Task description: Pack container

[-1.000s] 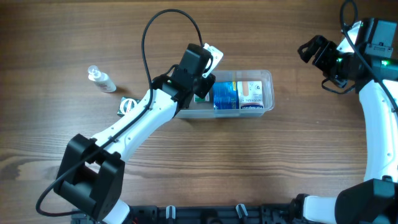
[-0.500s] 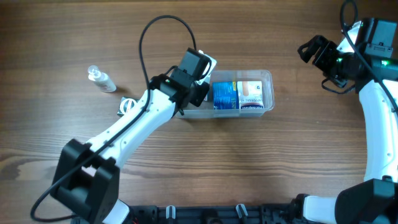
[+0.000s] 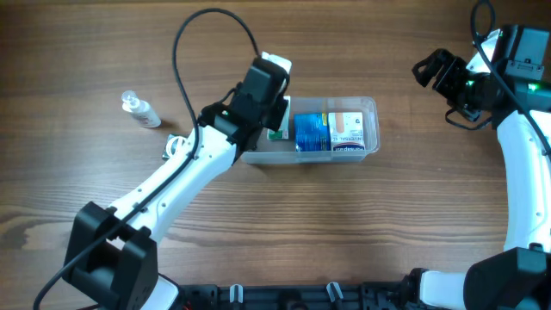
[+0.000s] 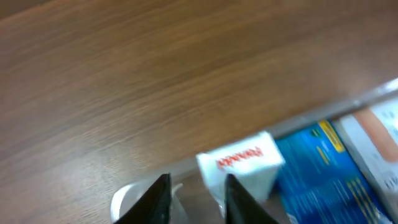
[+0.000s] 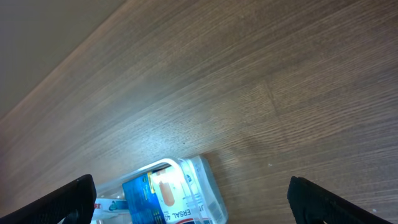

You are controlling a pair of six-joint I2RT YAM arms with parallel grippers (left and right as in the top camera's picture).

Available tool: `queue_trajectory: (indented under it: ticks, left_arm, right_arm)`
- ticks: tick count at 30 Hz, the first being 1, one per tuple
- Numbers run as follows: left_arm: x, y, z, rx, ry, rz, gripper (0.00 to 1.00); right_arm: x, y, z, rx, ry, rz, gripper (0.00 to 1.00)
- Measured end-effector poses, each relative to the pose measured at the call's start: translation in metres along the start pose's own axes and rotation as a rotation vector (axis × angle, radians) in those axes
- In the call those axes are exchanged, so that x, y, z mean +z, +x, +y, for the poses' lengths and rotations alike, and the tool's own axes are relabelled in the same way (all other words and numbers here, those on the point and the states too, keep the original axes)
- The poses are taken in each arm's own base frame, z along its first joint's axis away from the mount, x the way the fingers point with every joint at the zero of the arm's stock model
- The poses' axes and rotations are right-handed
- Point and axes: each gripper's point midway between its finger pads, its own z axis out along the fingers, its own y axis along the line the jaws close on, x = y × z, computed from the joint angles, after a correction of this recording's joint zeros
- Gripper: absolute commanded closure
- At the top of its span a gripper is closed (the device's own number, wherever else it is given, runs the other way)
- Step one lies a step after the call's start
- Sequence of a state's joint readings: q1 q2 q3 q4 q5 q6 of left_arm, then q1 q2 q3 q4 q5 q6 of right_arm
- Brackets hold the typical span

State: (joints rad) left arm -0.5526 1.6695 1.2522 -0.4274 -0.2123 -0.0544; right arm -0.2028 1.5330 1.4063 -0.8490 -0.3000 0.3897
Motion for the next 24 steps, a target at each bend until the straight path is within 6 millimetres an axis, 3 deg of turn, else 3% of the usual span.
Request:
queue_trajectory:
  ticks: [5,11,19,24]
  left_arm:
    - [0.017,0.005,0.022,-0.102,-0.042,0.022,0.94]
    - [0.023,0.005,0.021,-0.127,-0.037,0.016,0.96]
    - [0.032,0.01,0.003,-0.126,0.041,0.037,0.96]
    - [0.027,0.01,-0.031,-0.081,0.102,0.028,0.96]
  right_arm:
    - [0.0,0.0,0.0,0.0,0.0,0.0,0.0]
    - [0.0,0.0,0.0,0.0,0.0,0.0,0.0]
    - [0.0,0.0,0.0,0.0,0.0,0.0,0.0]
    - [0.0,0.0,0.0,0.0,0.0,0.0,0.0]
